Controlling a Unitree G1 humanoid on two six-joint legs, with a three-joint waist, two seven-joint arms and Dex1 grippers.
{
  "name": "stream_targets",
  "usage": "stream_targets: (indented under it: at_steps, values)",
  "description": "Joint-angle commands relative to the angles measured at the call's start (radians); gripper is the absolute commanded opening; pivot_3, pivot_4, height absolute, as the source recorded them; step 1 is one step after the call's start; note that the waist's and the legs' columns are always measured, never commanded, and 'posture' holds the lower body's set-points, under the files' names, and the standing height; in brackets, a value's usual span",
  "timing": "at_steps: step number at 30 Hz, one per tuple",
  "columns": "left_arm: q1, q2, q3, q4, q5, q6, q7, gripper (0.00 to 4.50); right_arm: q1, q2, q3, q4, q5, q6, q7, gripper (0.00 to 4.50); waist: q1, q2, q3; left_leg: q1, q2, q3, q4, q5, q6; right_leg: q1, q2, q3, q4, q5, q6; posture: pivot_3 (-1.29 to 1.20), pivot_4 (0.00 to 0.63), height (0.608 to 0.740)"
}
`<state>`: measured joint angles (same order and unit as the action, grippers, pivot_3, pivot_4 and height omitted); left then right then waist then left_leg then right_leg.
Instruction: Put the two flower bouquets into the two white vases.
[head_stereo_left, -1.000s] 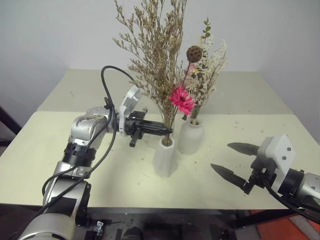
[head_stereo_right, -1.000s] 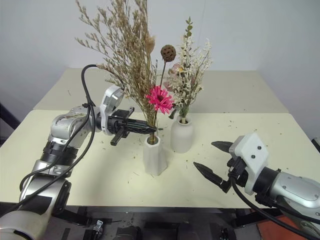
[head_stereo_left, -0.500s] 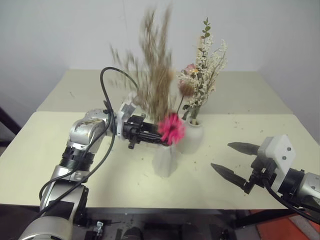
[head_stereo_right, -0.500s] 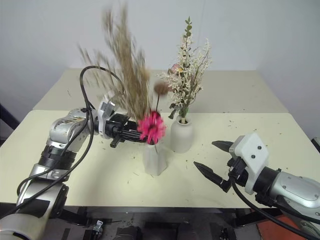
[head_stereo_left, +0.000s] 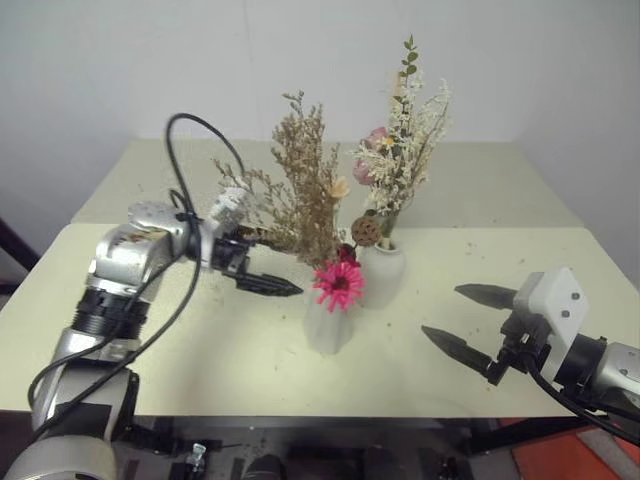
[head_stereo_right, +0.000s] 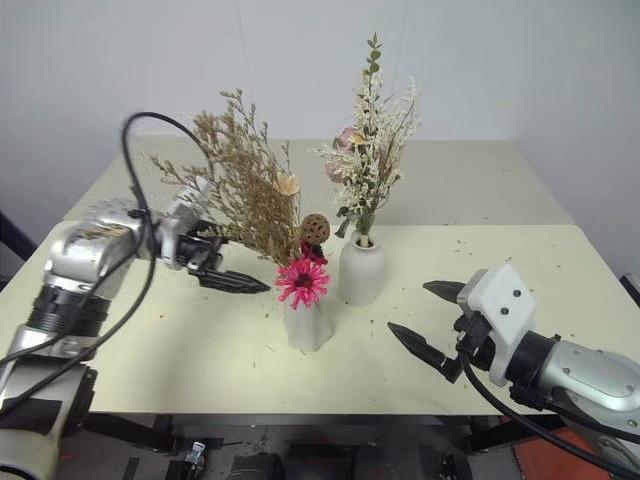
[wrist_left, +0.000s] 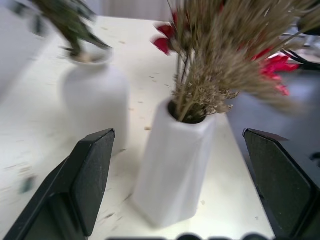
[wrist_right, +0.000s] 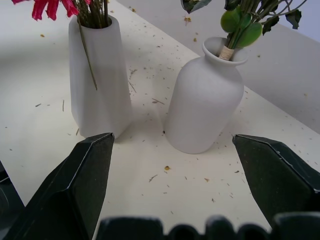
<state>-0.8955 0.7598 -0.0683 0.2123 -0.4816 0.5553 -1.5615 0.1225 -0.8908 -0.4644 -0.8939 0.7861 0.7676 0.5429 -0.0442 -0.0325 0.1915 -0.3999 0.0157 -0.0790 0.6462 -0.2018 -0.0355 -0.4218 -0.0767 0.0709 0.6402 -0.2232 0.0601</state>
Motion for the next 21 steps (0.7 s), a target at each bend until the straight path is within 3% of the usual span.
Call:
stream_targets:
  at_steps: [1, 7, 21]
  values:
    - [-0.009, 0.066, 0.091, 0.005, -0.036, 0.016, 0.006, 4.47, -0.015, -0.007, -0.029, -0.006, -0.003, -0.028, 0.012, 4.50, 0.002, 0.000, 0.000, 0.000, 0.000, 0.000, 0.000, 0.000, 0.000, 0.000, 0.000, 0.000, 0.000, 0.000, 0.000, 0.00, 0.150, 0.740]
    - [0.058, 0.164, 0.121, 0.005, 0.023, -0.052, 0.033, 4.47, -0.026, -0.021, -0.095, 0.020, 0.037, -0.026, 0.058, 4.50, 0.002, 0.000, 0.000, 0.000, 0.000, 0.000, 0.000, 0.000, 0.000, 0.000, 0.000, 0.000, 0.000, 0.000, 0.000, 0.00, 0.150, 0.740]
    - [0.153, 0.179, 0.180, -0.117, -0.044, 0.017, 0.138, 4.47, -0.062, -0.049, -0.251, 0.114, 0.138, -0.024, 0.141, 4.50, 0.007, 0.000, 0.000, 0.000, 0.000, 0.000, 0.000, 0.000, 0.000, 0.000, 0.000, 0.000, 0.000, 0.000, 0.000, 0.00, 0.150, 0.740]
